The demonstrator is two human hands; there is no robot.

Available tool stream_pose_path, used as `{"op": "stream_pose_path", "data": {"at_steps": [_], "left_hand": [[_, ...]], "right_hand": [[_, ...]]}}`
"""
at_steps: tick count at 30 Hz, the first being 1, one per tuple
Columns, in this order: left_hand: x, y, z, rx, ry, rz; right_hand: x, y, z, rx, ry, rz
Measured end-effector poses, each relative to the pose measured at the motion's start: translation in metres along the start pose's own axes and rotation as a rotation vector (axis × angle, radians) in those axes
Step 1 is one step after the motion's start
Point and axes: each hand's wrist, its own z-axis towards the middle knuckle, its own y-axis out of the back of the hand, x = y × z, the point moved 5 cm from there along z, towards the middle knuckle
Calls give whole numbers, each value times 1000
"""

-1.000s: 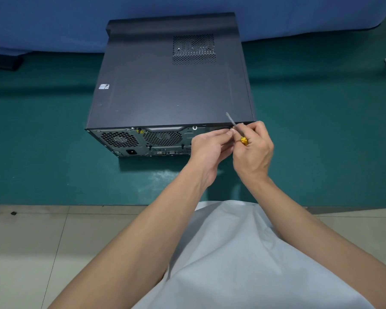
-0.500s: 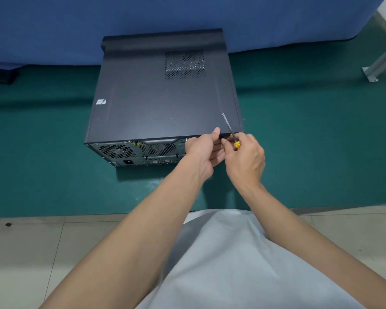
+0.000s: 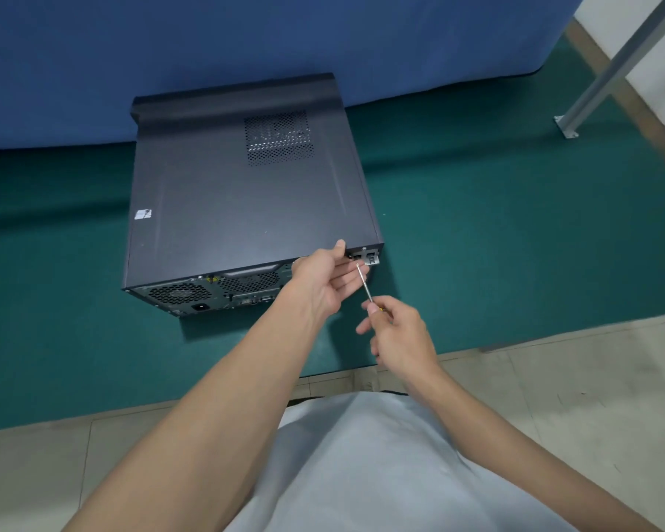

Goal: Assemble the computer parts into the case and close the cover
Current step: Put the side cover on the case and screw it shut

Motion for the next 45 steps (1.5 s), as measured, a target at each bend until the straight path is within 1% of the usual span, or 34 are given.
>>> {"op": "stream_pose_path", "data": {"at_steps": [3,8,14,17,21,32,34,35,36,38,39,40,42,43,45], "left_hand": [[0,-2,-2,13,2,11],[0,-1,-3,31,-1,29],[0,0,-1,53,-3,33],[0,1,2,61,-3,26],[0,3,5,70,-3,17],[2,3,8,88,6,-1],[2,3,7,96,9,5],[2,3,7,97,6,4],[3,4,8,98,-2,1],[3,7,9,103,-32,0],[4,8,9,114,-47,10],[6,9,9,132,-58,27],[9,6,9,156,-65,51],[10,4,9,148,-60,44],[12,2,10,107,-50,9]], "right_hand": [[1,1,0,-24,-50,83],[4,-5,0,2,-128,221],[3,-10,4,-23,-147,199],[5,-9,5,-39,-103,98],[15,-11,3,-98,51,-231],[21,-18,1,-208,145,-274],[16,-16,3,-179,111,-187],[11,-14,5,-145,50,-61],[5,-14,8,-97,-36,159],[-3,-20,10,57,-226,705],[-4,-22,9,157,-311,922],[-3,-24,9,258,-385,1081],[-1,-24,9,413,-488,1279],[-2,-24,8,449,-528,1328],[-2,-25,6,445,-571,1340]]}}
